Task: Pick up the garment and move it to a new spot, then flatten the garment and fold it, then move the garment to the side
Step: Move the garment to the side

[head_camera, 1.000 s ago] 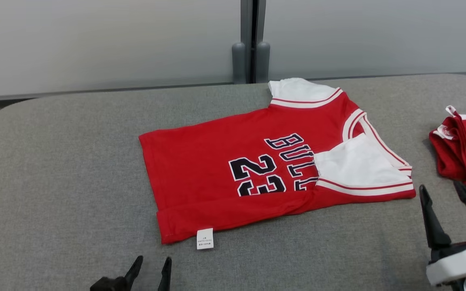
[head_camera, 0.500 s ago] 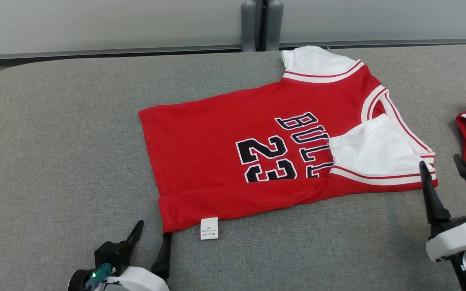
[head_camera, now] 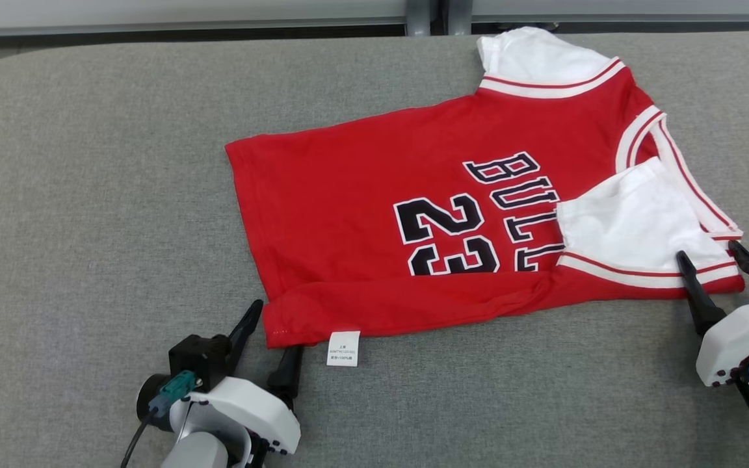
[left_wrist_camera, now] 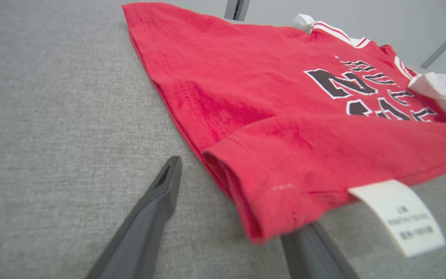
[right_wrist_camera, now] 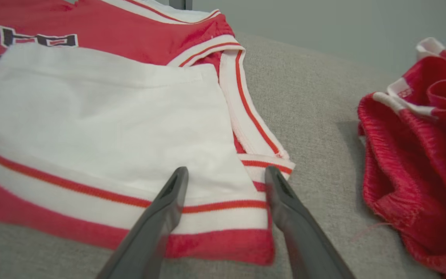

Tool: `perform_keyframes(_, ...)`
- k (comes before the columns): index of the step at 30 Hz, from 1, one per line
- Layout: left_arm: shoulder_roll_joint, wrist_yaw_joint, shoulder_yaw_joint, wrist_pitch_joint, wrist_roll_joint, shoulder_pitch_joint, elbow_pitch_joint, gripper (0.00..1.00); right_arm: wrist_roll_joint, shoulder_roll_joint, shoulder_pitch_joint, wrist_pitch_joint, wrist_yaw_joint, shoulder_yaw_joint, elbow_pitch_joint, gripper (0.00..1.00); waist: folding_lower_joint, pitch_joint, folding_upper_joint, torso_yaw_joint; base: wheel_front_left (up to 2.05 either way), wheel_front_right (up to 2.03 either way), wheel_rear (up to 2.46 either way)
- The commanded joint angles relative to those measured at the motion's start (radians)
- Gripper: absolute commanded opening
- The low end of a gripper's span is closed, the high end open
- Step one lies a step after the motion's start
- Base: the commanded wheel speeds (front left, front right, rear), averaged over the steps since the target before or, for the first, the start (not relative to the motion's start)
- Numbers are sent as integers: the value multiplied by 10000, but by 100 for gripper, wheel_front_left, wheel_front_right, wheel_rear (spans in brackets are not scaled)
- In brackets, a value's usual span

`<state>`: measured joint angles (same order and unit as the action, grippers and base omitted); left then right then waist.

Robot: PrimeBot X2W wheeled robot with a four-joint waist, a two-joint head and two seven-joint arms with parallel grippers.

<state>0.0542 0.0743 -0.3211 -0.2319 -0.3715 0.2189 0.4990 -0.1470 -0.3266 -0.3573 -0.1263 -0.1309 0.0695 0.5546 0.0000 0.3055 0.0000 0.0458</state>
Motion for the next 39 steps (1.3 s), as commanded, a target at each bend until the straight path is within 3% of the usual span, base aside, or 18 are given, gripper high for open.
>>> perform_keyframes(1, -6, 39, -118, 286, -196, 58, 207, 100, -8, -43, -86, 353, 3, -117, 152, 100, 0, 142, 0, 87, 0, 0, 0)
perform_keyframes(6, -61, 174, -460, 836, -601, 175, 227, 100, -167, -37, -64, 1696, 5, -95, 369, 100, 0, 470, 0, 138, 0, 0, 0)
perform_keyframes(7, -74, 205, -532, 944, -724, 194, 213, 87, -181, -31, -83, 1902, 5, -43, 332, 100, 0, 536, 0, 137, 0, 0, 0)
perform_keyframes(8, -93, 244, -640, 1036, -807, 243, 181, 47, -289, -1, -109, 2097, 5, 12, 271, 100, 0, 595, 0, 134, 0, 0, 0)
perform_keyframes(9, -115, 308, -742, 1146, -923, 282, 160, 30, -393, 24, -117, 2292, 3, 85, 231, 86, 0, 627, 0, 131, 0, 0, 0)
perform_keyframes(10, -134, 374, -880, 1329, -1013, 280, 150, 0, -463, 9, -110, 2479, 3, 169, 200, 65, 0, 642, 0, 125, 0, 0, 0)
perform_keyframes(11, -163, 413, -982, 1441, -1123, 268, 132, 0, -560, -6, -98, 2632, 5, 229, 138, 26, 0, 651, 0, 117, 0, 0, 0)
perform_keyframes(12, -181, 441, -1053, 1565, -1241, 272, 90, 0, -683, -31, -65, 2777, 5, 315, 61, 0, 0, 644, 0, 110, 0, 0, 0)
perform_keyframes(17, -91, 541, -1122, 2421, -2021, -102, -243, 0, -1489, -405, 133, 3134, 5, 443, -486, 0, 0, 338, 0, 79, 0, 0, 0)
perform_keyframes(25, 877, 532, -722, 4072, -3289, -669, -1814, 0, -2681, -1059, 358, 3800, 5, 360, -1489, 0, 0, -282, 0, 15, 0, 0, 0)
perform_keyframes(31, 1730, 465, -403, 5916, -4520, -1496, -3742, 0, -3498, -1704, 1208, 4824, 5, 352, -2596, 0, 0, -761, 0, 12, 0, 0, 0)
perform_keyframes(39, 2969, -361, 282, 8830, -6874, -2893, -6619, 0, -5006, -2922, 2875, 7002, 5, 237, -4945, 0, 0, -719, 0, -119, 0, 0, 0)
